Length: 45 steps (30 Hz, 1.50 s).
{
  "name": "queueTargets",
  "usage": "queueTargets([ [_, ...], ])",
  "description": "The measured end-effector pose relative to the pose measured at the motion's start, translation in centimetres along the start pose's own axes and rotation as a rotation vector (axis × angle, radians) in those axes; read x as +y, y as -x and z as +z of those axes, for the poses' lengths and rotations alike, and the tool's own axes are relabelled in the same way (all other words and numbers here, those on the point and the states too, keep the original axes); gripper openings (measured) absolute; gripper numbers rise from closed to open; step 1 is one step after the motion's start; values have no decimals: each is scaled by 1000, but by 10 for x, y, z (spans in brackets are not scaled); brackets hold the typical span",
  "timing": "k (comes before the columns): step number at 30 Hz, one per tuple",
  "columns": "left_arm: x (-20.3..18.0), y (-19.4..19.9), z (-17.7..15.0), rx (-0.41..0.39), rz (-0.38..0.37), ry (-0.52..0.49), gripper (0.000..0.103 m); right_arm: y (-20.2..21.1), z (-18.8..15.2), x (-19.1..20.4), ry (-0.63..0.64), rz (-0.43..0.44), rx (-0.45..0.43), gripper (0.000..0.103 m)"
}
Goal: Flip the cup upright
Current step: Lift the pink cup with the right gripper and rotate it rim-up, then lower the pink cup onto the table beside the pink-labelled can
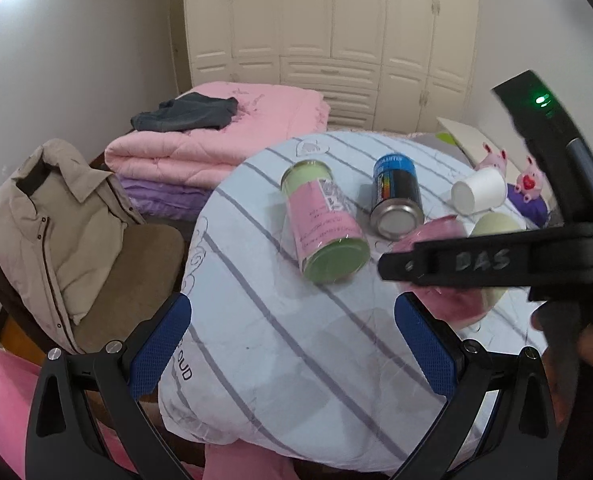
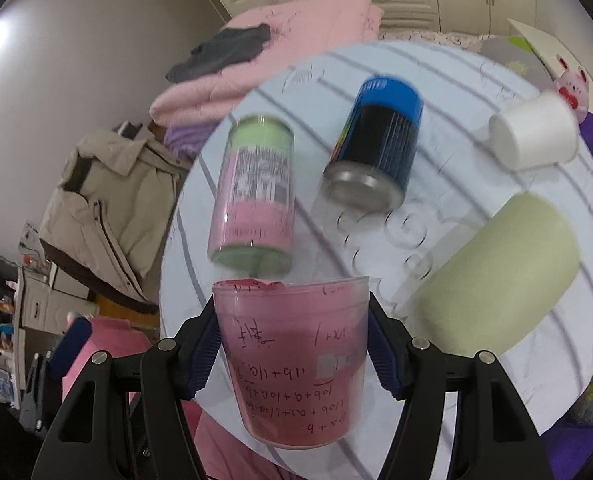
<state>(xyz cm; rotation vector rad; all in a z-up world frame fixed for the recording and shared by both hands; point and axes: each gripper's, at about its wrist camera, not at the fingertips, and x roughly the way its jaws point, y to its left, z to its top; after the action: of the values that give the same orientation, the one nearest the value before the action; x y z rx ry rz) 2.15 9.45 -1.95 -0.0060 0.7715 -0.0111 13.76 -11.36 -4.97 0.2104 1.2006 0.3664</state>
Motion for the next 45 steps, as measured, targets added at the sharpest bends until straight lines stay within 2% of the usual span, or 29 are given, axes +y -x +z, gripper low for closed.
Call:
queueTargets([
  [6, -2, -13, -6, 38, 5, -13, 103, -26, -12, 4, -27, -31, 55, 68],
  [12, -5, -20, -3, 51, -6, 1, 103, -30, -10, -6, -57, -28, 68, 68],
  [14, -8, -20, -1, 44, 1, 1, 103, -26, -8, -10, -55, -30, 64, 74],
  [15, -7, -20, -1, 44, -1, 0, 103, -24, -8, -11, -55, -31, 54, 80],
  [18, -12, -19, 1, 49, -28, 4, 103, -12, -7, -15, -49, -2, 28, 80],
  [22, -25, -19, 5, 51, -67, -9, 103, 14, -6, -10, 7, -7, -38, 80],
  [27, -50, -32, 10, 73, -62, -42, 103, 59, -12, -12, 96, -101, -185, 81],
  [30, -63, -46, 13, 112, -56, -44, 103, 71, -15, -22, 99, -143, -235, 81],
  [34, -73, -56, 15, 139, -56, -35, 103, 79, -15, -45, 87, -137, -236, 81],
  [40, -83, -72, 18, 179, -36, -23, 103, 70, -17, -65, 86, -179, -227, 81],
  [45, -91, -84, 17, 208, -28, -37, 103, 69, -21, -83, 55, -136, -241, 81],
])
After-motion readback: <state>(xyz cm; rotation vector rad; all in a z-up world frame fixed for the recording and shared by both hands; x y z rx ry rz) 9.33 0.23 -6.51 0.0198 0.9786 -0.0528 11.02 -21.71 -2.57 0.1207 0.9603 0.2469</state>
